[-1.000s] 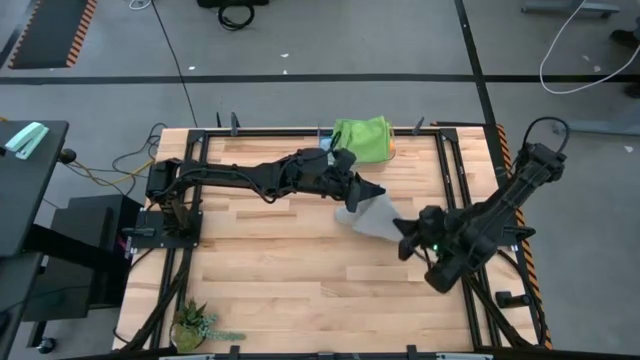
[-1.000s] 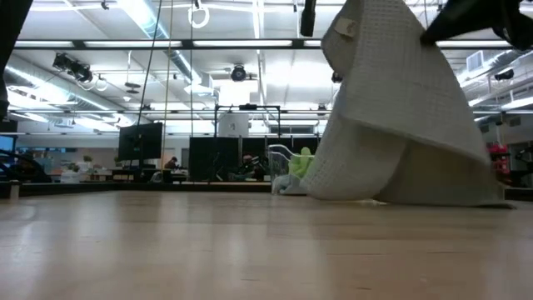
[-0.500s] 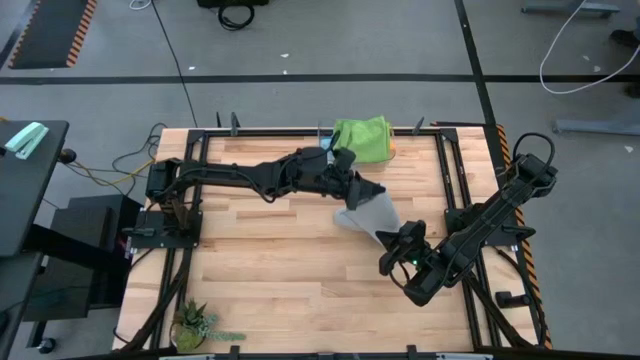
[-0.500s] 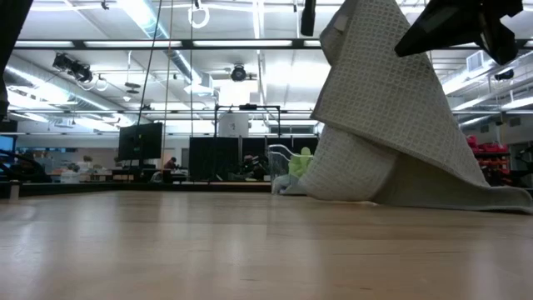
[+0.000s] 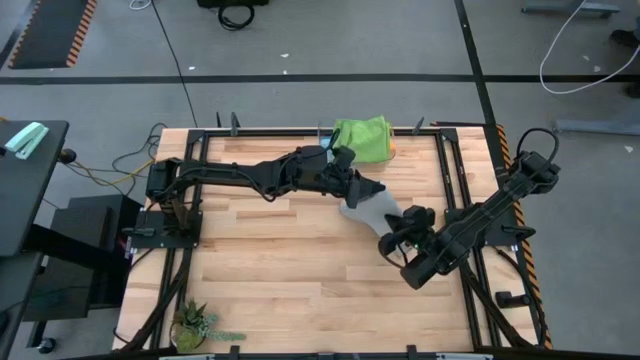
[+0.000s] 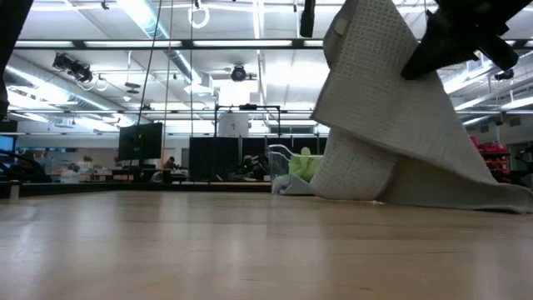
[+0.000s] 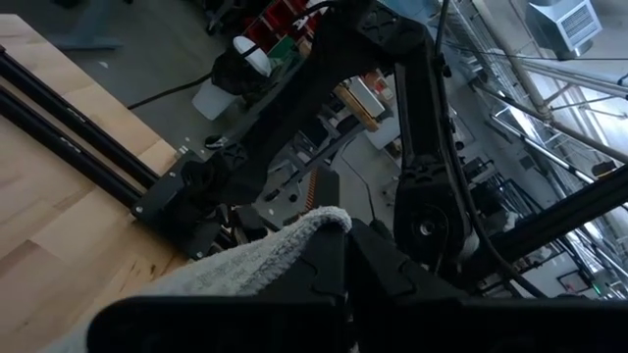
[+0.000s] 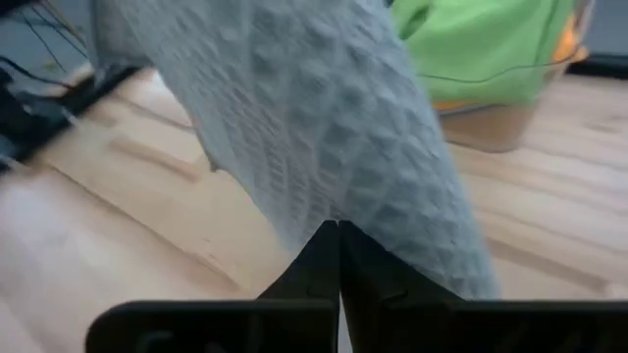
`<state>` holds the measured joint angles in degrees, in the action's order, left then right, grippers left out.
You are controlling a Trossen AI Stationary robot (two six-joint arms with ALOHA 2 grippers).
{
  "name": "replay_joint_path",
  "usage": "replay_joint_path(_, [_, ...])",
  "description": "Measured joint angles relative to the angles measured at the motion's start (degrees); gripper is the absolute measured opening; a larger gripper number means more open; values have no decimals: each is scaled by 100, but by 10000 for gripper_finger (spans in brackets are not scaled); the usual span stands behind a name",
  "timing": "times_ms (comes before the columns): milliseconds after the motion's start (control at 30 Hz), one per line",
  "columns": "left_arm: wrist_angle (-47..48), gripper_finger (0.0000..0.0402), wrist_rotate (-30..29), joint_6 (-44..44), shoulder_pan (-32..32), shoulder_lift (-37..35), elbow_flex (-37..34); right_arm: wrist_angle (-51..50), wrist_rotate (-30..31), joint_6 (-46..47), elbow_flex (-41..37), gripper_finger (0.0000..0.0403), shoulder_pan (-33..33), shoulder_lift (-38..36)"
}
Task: Fold microfiber towels
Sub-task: Fold the gray microfiber cloth
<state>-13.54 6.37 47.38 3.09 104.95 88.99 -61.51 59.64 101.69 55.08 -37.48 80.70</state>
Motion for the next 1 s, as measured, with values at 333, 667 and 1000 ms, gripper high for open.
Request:
replay_joint_path(333, [-315,6,94,-399,-260,-9,4,-606,-246,164,71,4,25,32])
replay_joint_path(667, [367,6,-392,-604,-407,39,2,88,-575,571,71,16,-362,32])
replay_joint_path(1000, [91,6,-424,-604,-310,87,0,2428,201,-863,69,20,-201,36])
